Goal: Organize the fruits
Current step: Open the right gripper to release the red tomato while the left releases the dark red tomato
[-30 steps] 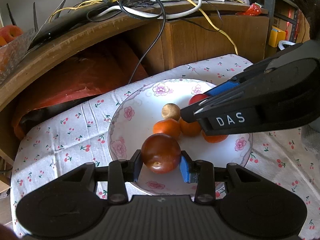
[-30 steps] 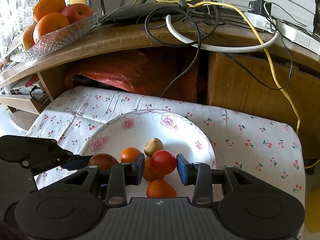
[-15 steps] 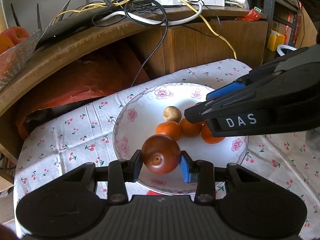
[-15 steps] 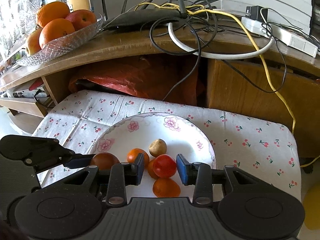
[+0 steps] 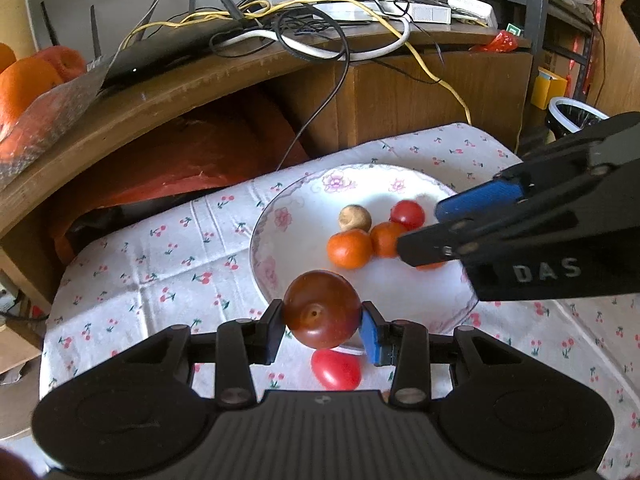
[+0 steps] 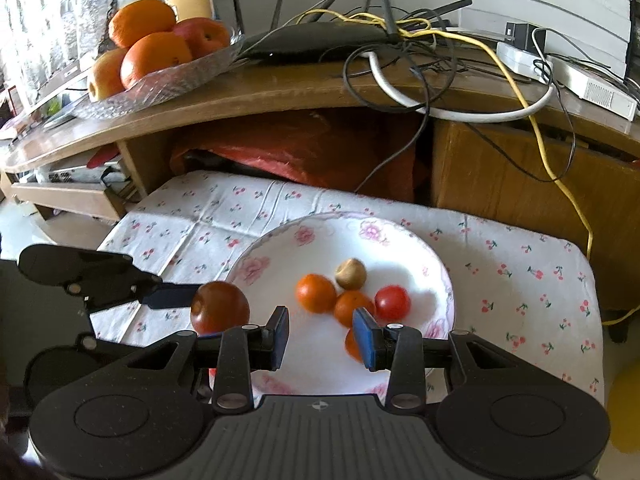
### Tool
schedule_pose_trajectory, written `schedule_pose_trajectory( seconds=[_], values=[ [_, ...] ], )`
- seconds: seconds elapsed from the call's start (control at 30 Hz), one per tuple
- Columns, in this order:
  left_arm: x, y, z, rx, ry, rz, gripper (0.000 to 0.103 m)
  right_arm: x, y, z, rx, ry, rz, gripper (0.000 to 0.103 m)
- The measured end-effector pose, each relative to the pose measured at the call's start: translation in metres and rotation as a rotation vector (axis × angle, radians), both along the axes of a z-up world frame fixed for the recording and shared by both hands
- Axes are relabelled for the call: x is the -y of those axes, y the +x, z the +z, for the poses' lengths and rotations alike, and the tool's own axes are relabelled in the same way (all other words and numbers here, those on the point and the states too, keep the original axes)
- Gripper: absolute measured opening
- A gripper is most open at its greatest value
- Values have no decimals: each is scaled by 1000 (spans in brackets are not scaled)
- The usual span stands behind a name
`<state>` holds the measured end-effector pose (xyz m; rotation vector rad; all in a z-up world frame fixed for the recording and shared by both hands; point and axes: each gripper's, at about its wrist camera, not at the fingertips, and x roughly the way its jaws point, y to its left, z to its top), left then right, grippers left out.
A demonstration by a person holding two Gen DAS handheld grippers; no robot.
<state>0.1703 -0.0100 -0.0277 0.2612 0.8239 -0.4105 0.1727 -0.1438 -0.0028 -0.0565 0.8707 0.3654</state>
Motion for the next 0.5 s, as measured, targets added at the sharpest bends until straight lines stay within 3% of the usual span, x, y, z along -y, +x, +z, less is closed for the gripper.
schedule_pose_trajectory(
  seconds=[0.2, 0.5],
  values=[
    [-10, -7, 3, -1, -28, -9, 48, -4, -18, 1, -14, -6, 20, 33],
    [8, 10, 0, 1, -42, -1, 48, 10, -28, 9, -10, 27, -19, 34]
  ],
)
